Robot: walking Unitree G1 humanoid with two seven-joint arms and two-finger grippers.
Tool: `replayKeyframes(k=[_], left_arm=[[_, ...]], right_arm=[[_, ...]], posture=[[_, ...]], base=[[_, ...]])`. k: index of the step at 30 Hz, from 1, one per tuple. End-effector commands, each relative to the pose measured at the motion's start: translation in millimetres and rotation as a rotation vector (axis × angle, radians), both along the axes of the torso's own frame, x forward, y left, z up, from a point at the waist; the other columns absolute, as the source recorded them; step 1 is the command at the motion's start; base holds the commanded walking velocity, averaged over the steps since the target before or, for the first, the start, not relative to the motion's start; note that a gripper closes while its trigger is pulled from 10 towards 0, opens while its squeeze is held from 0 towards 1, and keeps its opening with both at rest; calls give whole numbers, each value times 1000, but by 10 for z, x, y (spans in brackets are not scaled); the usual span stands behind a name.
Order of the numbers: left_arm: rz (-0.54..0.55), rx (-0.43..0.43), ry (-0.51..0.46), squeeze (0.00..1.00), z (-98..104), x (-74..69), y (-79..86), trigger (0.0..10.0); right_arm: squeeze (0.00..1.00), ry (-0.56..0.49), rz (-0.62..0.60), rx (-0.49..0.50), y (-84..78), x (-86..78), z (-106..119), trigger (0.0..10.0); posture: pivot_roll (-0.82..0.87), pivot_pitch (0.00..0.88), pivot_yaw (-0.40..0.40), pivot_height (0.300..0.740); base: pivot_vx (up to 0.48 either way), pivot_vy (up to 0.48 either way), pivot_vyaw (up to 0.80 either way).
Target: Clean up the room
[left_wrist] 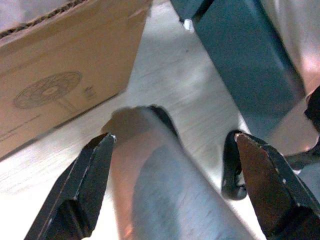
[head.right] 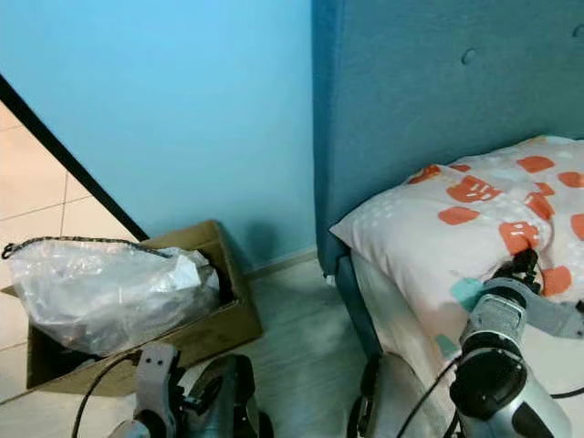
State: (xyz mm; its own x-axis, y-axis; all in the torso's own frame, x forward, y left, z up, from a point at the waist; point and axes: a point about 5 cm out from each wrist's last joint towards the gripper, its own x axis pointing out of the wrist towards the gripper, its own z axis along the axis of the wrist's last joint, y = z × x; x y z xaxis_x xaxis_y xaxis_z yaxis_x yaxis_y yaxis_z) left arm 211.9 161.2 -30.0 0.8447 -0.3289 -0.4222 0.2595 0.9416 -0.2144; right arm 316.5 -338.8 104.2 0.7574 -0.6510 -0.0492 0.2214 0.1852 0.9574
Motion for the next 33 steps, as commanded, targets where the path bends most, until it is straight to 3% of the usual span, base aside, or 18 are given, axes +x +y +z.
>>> replayKeyframes(k=[1, 3, 8, 9, 10, 12, 13, 14, 15, 16, 23, 25, 27, 28, 29, 31, 33], left_arm=[[-1, 1, 79, 0, -144, -149, -27, 10000], [-6, -12, 84, 0, -151, -89, -88, 10000], [-8, -21, 86, 0, -147, -52, -115, 10000], [-9, -30, 90, 0, -143, -8, -140, 10000], [-9, -30, 90, 0, -143, -8, -140, 10000], [-27, -17, 108, 0, -145, 90, -174, 10000], [-27, -17, 108, 0, -145, 90, -174, 10000], [-28, -8, 115, 0, -146, 123, -175, 10000], [-28, -8, 115, 0, -146, 123, -175, 10000], [-27, -1, 121, 0, -141, 161, -174, 10000], [-35, 34, 131, 0, -125, 247, -155, 10000], [-36, 43, 135, 0, -121, 263, -136, 10000], [-39, 53, 142, 0, -119, 282, -107, 10000], [-42, 58, 147, 0, -119, 287, -96, 10000], [-42, 58, 147, 0, -119, 287, -96, 10000], [-43, 65, 156, 0, -124, 293, -82, 10000], [-42, 67, 159, 0, -124, 298, -78, 10000]], right_arm=[[1000, 50, 39, -79, -36, -11, 19, 10000], [1000, 89, 66, -177, -131, -26, 105, 10000], [1000, 135, 82, -246, -206, -41, 166, 10000], [1000, 225, 110, -325, -261, -52, 199, 10000], [1000, 225, 110, -325, -261, -52, 199, 10000], [1000, 508, 242, -472, -249, -71, 81, 10000], [1000, 508, 242, -472, -249, -71, 81, 10000], [1000, 637, 310, -513, -206, -94, -33, 10000], [1000, 637, 310, -513, -206, -94, -33, 10000], [1000, 736, 340, -497, -175, -145, -161, 10000], [1000, 885, 445, -468, -38, -233, -426, 10000], [1000, 919, 473, -494, -26, -243, -447, 10000], [1000, 998, 459, -612, -122, -217, -323, 10000], [12, 1016, 415, -685, -201, -171, -176, 10000], [12, 1016, 415, -685, -201, -171, -176, 10000], [0, 997, 372, -762, -252, -58, 83, 10000], [0, 974, 382, -785, -230, 2, 174, 10000]], posture=[[220, 264, 0, 598], [208, 249, -7, 598], [186, 225, -12, 598], [169, 204, -18, 598], [169, 204, -18, 598], [132, 153, -24, 598], [132, 153, -24, 598], [128, 148, -24, 598], [128, 148, -24, 598], [118, 126, -25, 598], [109, 94, -19, 598], [106, 87, -11, 598], [101, 77, -4, 598], [99, 72, -3, 598], [99, 72, -3, 598], [100, 64, -5, 598], [101, 61, -6, 598]], base=[[0, 0, 0], [0, 0, 0], [0, 0, 0], [0, 0, 0], [0, 0, 0], [0, 0, 0], [0, 0, 0], [0, 0, 0], [0, 0, 0], [0, 0, 0], [0, 0, 0], [0, 0, 0], [0, 0, 0], [0, 0, 0], [0, 0, 0], [0, 0, 0], [0, 0, 0]])
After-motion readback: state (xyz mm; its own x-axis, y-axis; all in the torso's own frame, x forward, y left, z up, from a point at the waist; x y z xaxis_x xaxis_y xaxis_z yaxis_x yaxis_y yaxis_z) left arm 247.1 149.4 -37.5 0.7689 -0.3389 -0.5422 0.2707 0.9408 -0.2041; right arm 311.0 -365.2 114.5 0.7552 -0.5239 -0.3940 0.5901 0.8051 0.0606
